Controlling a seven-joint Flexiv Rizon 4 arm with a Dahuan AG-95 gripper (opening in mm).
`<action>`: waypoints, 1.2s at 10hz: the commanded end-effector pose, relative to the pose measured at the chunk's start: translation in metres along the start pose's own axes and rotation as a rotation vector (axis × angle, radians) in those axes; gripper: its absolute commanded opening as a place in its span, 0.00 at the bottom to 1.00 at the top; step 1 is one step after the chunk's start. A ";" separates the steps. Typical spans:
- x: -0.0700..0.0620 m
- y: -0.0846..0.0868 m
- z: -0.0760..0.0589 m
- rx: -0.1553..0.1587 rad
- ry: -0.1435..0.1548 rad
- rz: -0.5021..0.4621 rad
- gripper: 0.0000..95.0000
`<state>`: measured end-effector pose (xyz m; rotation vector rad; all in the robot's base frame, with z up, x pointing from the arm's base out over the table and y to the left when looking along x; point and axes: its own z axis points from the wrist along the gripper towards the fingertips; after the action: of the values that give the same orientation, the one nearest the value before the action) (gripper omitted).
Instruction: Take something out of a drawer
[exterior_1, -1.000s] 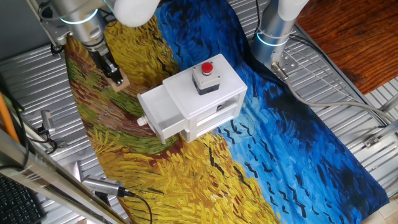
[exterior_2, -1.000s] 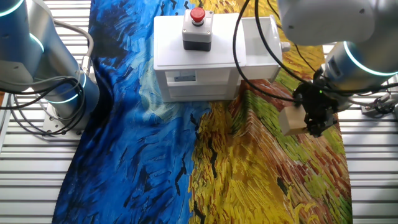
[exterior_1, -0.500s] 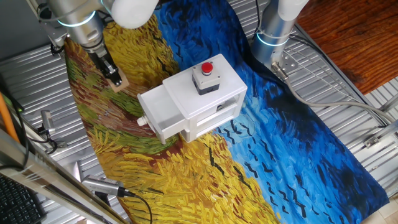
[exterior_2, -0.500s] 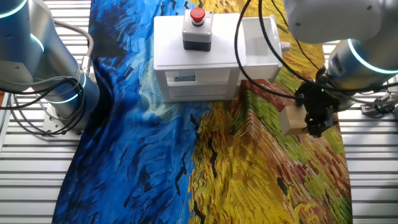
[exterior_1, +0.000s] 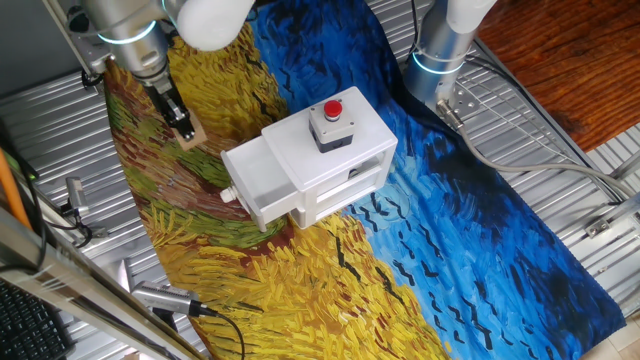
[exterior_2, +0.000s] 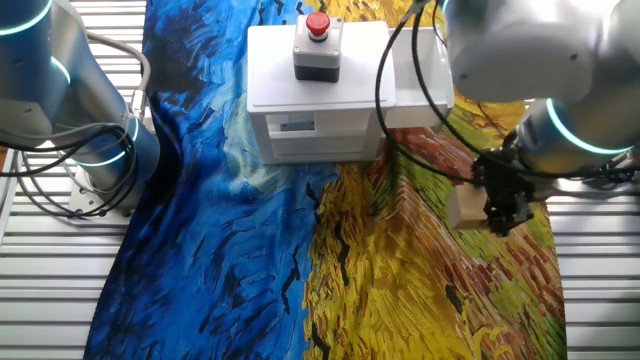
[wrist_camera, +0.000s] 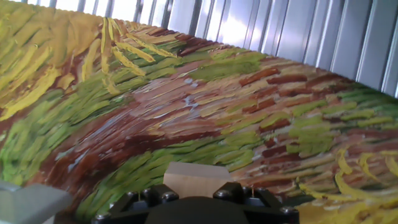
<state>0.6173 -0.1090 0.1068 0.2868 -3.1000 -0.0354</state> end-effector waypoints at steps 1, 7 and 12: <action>0.001 0.001 0.009 0.005 -0.010 -0.005 0.00; 0.002 0.002 0.018 0.003 -0.015 -0.041 0.00; 0.002 0.002 0.018 0.007 0.022 -0.036 0.00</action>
<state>0.6163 -0.1075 0.0872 0.3372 -3.0625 -0.0277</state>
